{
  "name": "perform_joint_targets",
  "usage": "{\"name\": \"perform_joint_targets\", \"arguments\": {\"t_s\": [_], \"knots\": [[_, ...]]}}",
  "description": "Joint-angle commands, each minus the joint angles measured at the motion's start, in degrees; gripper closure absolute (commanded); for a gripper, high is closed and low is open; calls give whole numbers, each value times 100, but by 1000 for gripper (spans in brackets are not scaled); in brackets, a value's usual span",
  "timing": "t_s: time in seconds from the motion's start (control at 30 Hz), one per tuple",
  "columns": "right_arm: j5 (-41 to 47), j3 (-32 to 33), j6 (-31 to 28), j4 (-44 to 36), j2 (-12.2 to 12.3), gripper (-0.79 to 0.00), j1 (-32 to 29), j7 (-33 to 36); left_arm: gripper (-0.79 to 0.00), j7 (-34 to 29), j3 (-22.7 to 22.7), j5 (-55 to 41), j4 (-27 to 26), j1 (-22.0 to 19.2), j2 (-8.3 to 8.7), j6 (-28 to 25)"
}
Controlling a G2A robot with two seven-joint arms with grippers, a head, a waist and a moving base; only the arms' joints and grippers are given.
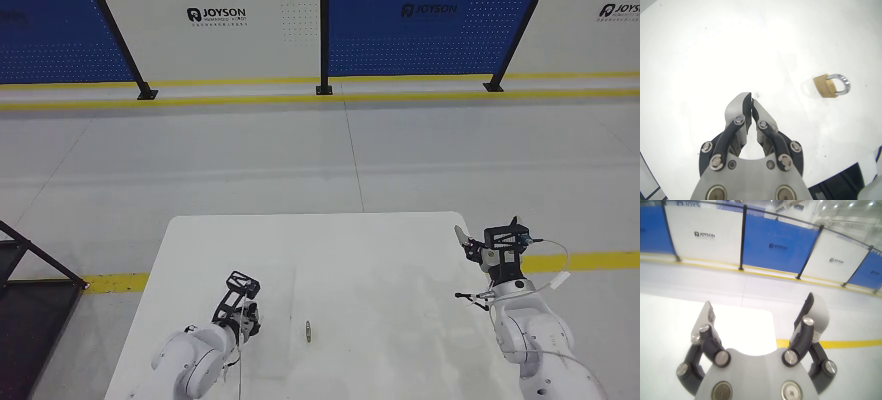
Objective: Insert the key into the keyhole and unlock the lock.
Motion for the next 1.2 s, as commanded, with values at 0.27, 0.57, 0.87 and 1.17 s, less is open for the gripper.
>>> {"name": "perform_joint_targets", "arguments": {"t_s": [0.27,0.57,0.87,1.17], "knots": [[0,0,0,0,0,-785,0,0,0,4028,-806,-151,-138,1418,109,-1521],[-455,-366,-599,-646,-2,-785,-827,-282,0,6071,-934,-619,725,1360,149,-3139],[-1993,-2273,-1581,-498,-53,-785,-1306,-190,0,6648,-1021,-575,1056,1152,161,-3379],[-1739,-3627,-1710,626,-273,-785,-695,-244,0,6648,-1021,-575,1056,1152,161,-3379]]}}
